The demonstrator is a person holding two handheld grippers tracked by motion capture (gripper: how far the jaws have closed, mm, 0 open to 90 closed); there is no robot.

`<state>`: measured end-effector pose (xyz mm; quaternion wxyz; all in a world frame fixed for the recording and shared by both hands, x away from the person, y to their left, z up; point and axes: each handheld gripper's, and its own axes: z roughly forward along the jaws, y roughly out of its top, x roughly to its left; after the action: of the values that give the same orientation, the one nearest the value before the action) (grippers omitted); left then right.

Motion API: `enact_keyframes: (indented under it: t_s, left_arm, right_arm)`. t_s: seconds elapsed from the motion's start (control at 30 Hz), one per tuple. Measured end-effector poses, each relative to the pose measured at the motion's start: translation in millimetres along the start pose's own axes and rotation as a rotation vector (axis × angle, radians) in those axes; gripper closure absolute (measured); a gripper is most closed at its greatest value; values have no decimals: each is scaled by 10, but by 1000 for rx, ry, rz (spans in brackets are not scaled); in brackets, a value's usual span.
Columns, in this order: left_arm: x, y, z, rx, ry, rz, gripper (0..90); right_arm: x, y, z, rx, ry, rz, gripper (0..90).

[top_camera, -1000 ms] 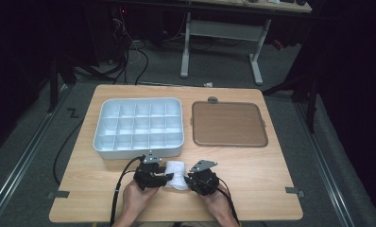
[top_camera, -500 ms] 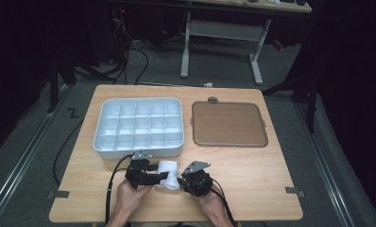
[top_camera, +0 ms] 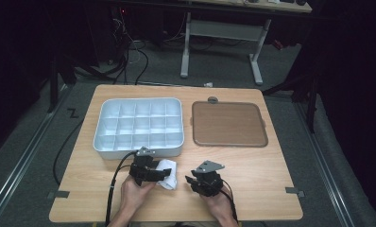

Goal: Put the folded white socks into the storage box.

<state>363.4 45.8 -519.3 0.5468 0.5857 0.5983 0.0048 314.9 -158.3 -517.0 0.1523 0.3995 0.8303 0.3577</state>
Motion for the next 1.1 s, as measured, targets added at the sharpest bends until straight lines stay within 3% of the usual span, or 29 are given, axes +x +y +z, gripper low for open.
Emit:
enact_keyframes:
  t_s: [0.13, 0.2, 0.3, 0.47, 0.67, 1.1]
  left_arm:
    - [-2, -83, 52, 11, -8, 4, 330]
    - [-14, -108, 61, 2, -7, 26, 340]
    - [-39, -132, 75, -3, -7, 39, 362]
    - [-37, -134, 69, 0, -20, 25, 412]
    - [-35, -131, 36, -9, -39, 16, 482]
    - [-25, -72, -11, -2, -59, -7, 631]
  right_arm:
    - [-250, -159, -131, -14, -79, 62, 617]
    - [-393, -254, -205, -23, -123, 100, 598]
    - [-553, -352, -281, -28, -187, 125, 568]
    - [-765, -450, -354, -26, -260, 177, 540]
    - [-837, -506, -351, -31, -287, 193, 509]
    - [-865, -484, -327, -28, -280, 192, 462]
